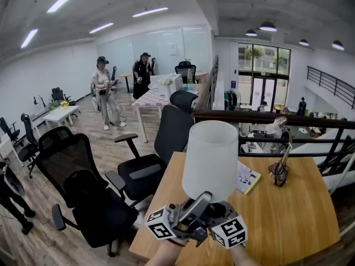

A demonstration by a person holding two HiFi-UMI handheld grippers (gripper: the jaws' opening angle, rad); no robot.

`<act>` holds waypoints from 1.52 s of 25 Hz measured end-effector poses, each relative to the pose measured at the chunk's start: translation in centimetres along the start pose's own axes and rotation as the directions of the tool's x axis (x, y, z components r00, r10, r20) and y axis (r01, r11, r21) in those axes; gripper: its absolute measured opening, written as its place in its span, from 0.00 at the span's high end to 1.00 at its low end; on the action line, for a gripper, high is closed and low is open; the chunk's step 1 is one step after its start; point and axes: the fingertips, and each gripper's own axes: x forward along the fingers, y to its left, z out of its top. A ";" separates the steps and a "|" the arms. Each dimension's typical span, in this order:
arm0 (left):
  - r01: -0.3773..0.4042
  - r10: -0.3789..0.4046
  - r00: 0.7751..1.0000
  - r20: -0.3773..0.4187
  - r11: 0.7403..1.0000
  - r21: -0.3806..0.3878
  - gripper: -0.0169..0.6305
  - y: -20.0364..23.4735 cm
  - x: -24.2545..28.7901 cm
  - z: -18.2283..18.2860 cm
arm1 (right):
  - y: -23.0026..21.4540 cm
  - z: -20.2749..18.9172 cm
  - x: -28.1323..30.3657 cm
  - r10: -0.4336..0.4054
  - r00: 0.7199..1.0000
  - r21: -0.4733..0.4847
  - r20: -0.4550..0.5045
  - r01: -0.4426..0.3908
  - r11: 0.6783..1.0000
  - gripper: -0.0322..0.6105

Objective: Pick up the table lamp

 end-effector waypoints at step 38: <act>0.025 -0.025 1.000 -0.002 1.000 0.012 0.95 -0.9 0.9 0.0 | -0.4 0.8 -0.6 -0.017 1.000 -0.032 0.013 0.017 0.999 0.78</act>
